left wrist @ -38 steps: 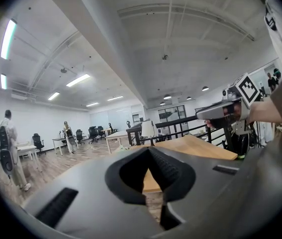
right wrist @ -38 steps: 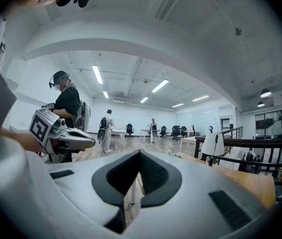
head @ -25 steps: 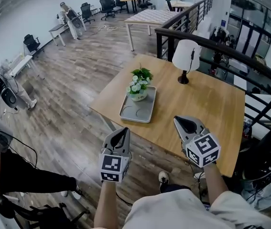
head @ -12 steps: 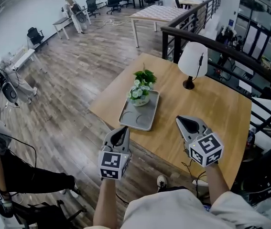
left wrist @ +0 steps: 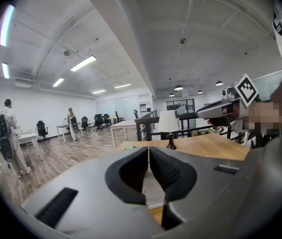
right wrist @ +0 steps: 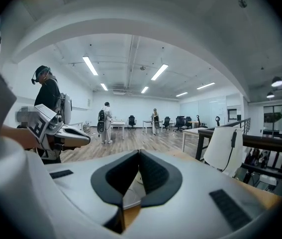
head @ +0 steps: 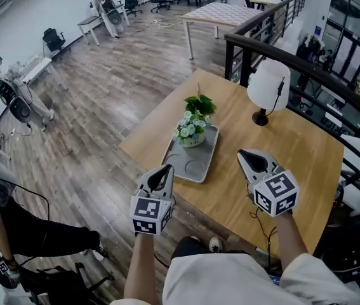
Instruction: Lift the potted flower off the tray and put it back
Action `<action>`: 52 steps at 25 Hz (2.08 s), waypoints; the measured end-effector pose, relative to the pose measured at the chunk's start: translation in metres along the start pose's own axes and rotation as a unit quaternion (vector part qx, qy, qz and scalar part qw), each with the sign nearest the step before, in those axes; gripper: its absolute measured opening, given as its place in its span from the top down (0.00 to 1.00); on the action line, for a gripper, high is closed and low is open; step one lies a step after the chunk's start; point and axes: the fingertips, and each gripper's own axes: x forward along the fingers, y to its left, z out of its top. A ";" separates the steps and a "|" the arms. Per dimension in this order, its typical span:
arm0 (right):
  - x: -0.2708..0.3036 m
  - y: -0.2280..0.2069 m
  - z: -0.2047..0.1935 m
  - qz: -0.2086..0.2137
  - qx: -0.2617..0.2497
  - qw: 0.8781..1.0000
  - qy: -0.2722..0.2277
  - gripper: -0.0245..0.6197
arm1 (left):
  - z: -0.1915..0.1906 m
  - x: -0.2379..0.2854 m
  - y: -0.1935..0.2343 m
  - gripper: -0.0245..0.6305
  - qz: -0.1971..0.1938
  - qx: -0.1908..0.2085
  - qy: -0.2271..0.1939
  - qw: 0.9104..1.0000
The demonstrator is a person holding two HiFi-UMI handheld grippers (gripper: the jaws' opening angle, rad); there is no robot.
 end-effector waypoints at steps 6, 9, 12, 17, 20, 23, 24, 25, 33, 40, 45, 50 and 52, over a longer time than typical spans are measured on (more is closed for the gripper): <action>0.042 -0.015 0.003 0.010 0.006 1.000 -0.005 0.85 | -0.004 0.029 0.024 0.82 -0.027 -0.007 0.000 1.000; 0.065 -0.018 0.002 0.033 0.031 0.999 -0.007 0.79 | -0.008 0.050 0.035 0.77 -0.053 -0.007 0.010 0.999; 0.086 -0.024 -0.011 0.046 0.045 0.998 -0.005 0.75 | -0.015 0.070 0.034 0.64 -0.098 -0.020 0.010 0.995; 0.126 -0.036 -0.026 0.060 0.051 0.997 0.002 0.69 | -0.036 0.106 0.042 0.58 -0.133 -0.024 0.027 0.990; 0.146 -0.039 -0.036 0.072 0.051 0.996 0.016 0.65 | -0.050 0.126 0.050 0.55 -0.143 -0.032 0.039 0.988; 0.163 -0.042 -0.050 0.081 0.047 0.995 0.032 0.65 | -0.068 0.145 0.056 0.53 -0.154 -0.033 0.053 0.986; 0.168 -0.043 -0.055 0.086 0.047 0.995 0.036 0.64 | -0.074 0.152 0.059 0.52 -0.157 -0.033 0.058 0.985; 0.173 -0.044 -0.060 0.091 0.048 0.994 0.039 0.63 | -0.080 0.158 0.061 0.51 -0.159 -0.032 0.062 0.985; 0.210 -0.049 -0.099 0.123 0.075 0.988 0.055 0.56 | -0.120 0.193 0.073 0.42 -0.177 -0.032 0.085 0.980; 0.238 -0.061 -0.149 0.144 0.071 0.983 0.089 0.53 | -0.154 0.226 0.073 0.38 -0.202 -0.035 0.097 0.974; 0.257 -0.065 -0.174 0.145 0.064 0.981 0.112 0.53 | -0.171 0.245 0.076 0.38 -0.212 -0.041 0.108 0.970; 0.280 -0.067 -0.189 0.160 0.078 0.977 0.117 0.52 | -0.186 0.261 0.073 0.37 -0.229 -0.039 0.118 0.965; 0.287 -0.067 -0.195 0.169 0.075 0.975 0.126 0.50 | -0.192 0.266 0.072 0.37 -0.234 -0.033 0.124 0.964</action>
